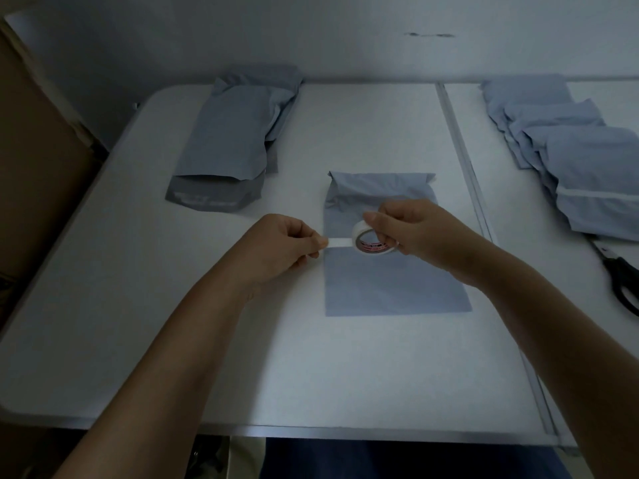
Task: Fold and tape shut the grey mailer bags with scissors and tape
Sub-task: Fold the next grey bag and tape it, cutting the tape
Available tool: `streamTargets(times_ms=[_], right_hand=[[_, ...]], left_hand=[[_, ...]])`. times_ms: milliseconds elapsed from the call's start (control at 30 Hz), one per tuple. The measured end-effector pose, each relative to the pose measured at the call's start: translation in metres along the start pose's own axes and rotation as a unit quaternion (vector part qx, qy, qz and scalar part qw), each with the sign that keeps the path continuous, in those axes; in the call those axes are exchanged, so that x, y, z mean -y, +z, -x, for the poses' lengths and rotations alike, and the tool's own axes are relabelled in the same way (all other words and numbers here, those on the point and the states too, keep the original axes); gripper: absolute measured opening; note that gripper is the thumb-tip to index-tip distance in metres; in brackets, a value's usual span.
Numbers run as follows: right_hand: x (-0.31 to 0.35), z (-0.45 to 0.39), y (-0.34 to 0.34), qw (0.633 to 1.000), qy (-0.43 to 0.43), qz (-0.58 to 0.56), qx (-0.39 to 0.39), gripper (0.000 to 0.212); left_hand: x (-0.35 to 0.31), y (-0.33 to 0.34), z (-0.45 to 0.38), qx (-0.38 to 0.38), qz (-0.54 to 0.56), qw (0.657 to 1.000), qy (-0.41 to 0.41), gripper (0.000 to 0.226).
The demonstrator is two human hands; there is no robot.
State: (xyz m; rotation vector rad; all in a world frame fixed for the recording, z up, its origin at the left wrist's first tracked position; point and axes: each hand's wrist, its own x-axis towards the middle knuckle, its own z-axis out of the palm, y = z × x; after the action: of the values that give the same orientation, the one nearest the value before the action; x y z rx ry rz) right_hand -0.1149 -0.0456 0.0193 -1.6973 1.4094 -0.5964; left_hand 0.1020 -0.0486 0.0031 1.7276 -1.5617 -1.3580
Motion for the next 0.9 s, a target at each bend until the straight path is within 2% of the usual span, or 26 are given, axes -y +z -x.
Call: streamTargets(times_ms=[267,500,900], right_hand=[[-0.006,-0.003,-0.001,0.992,-0.024,0.122,-0.032,0.037],[0.000,0.000,-0.002,0.986,-0.044,0.156,-0.030,0.041],[-0.001,-0.002,0.003,0.982,-0.032,0.185,-0.017,0.041]], left_hand=[[0.003,0.007,0.005,-0.036,-0.052,0.998,0.010,0.020],[0.005,0.008,0.009,-0.043,-0.064,0.997,0.011,0.022],[0.001,0.015,0.010,-0.070,-0.146,0.987,0.004,0.019]])
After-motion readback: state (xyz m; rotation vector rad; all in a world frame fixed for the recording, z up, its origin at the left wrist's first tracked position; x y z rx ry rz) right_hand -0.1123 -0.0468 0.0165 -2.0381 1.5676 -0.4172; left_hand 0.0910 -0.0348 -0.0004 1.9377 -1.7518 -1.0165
